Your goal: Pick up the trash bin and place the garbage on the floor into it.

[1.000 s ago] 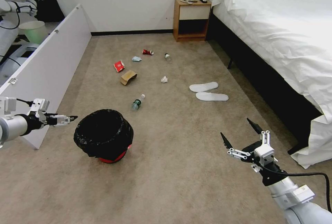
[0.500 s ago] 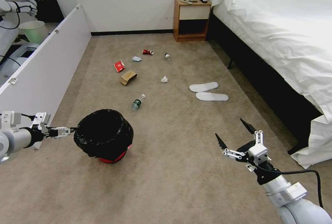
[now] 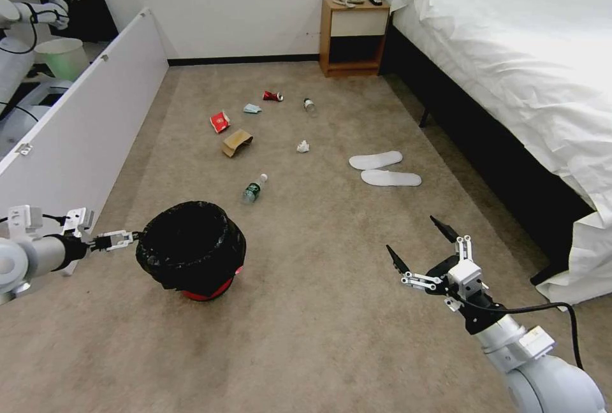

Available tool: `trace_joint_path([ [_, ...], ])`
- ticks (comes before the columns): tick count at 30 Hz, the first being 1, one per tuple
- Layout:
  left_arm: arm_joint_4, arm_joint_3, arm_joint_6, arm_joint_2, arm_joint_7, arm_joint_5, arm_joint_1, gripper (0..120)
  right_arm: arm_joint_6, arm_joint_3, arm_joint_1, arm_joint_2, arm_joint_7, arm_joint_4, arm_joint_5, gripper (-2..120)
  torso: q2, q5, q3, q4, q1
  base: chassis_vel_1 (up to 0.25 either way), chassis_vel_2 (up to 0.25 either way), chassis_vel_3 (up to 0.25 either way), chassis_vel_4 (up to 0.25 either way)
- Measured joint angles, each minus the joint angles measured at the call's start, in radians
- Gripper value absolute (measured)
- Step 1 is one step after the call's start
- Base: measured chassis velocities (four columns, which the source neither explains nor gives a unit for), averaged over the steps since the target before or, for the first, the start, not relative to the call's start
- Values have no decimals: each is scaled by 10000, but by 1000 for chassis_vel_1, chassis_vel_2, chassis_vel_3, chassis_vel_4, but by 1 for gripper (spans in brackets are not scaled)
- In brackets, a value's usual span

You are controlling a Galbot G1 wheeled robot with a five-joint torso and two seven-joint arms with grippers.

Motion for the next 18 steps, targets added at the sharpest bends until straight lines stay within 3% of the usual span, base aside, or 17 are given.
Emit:
trace_joint_path([
  [1, 0, 0, 0, 0, 0, 0, 0, 100, 0, 0, 0, 0, 0, 0, 0, 100, 0, 0, 0, 0, 0, 0, 0, 0, 0],
  [3, 227, 499, 0, -61, -81, -127, -535, 100, -47, -8, 54, -99, -8, -32, 82, 100, 0, -1, 0, 0, 0, 0, 0, 0, 0],
  [5, 295, 636, 0, -83, -115, -151, -680, 100, -56, -22, 75, -118, -9, -53, 97, 100, 0, 0, 0, 0, 0, 0, 0, 0, 0],
  [8, 612, 1250, 0, -174, -194, -238, -1289, 100, -95, -129, 222, -134, -10, -149, 134, 100, 1, -2, 0, 1, 0, 0, 0, 0, 0],
  [18, 1209, 2206, 0, -365, -126, -261, -2359, 100, -110, -232, 352, -46, -9, -338, 145, 100, 0, 0, -1, 1, 0, 0, 0, 0, 0],
])
